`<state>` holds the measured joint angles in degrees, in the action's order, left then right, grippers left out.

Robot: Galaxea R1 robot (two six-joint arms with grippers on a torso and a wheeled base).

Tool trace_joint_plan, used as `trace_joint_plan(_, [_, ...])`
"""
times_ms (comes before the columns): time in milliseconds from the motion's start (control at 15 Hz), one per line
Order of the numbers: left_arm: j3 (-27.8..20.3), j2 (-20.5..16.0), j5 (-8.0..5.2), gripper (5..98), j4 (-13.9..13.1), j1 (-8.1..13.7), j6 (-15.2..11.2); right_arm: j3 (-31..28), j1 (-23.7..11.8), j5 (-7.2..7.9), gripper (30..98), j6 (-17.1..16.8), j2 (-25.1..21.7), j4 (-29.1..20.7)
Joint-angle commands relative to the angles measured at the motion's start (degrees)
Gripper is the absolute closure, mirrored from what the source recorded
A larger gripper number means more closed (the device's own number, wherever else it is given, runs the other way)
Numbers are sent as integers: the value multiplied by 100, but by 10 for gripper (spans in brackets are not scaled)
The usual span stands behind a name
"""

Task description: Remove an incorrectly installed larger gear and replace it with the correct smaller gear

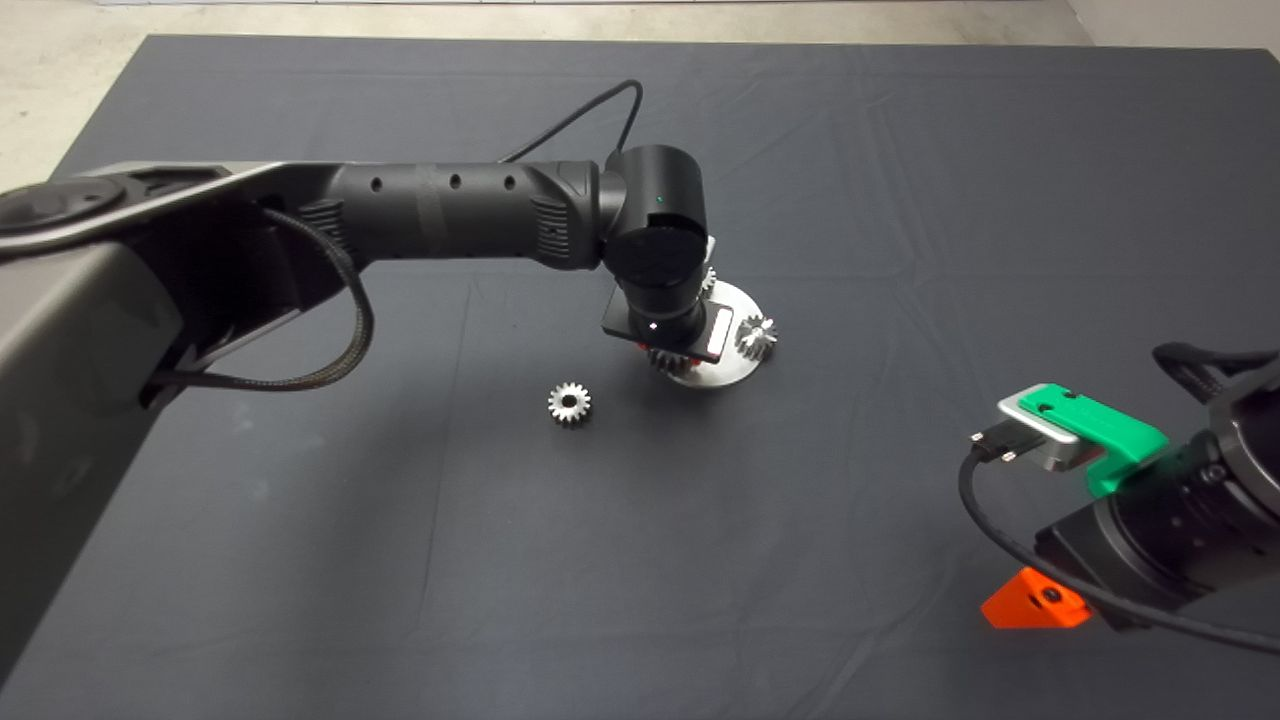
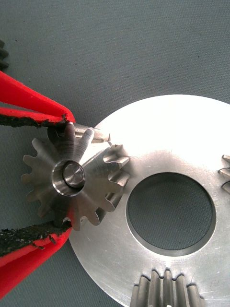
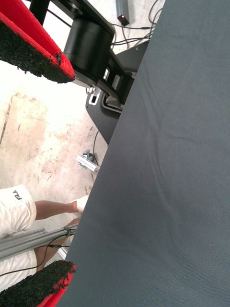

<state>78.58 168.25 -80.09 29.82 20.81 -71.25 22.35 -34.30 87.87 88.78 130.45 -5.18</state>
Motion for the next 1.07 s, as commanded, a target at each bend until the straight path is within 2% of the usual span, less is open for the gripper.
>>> trace_joint_plan(0, [-116, 3, -103, 626, 42, 240, 6, -12, -138, 713, 309, -1, -32, 17])
trace_joint_plan(467, [-171, -147, -86, 627, 24, 627, -161, -12, -146, 713, 309, -1, -32, 17])
trace_joint_plan(733, [-576, -165, -104, 627, -3, 838, -382, -12, -139, 713, 309, -1, -32, 17])
trace_joint_plan(800, [-762, -202, -158, 627, -14, 846, -470, -12, -138, 713, 309, 7, -32, 17])
trace_joint_plan(933, [-1153, -513, -595, 627, -20, 896, -831, -12, -141, 713, 309, 7, -32, 26])
trace_joint_plan(1000, [-1407, -797, -761, 627, -72, 917, -925, -12, -139, 713, 309, 7, -32, 26])
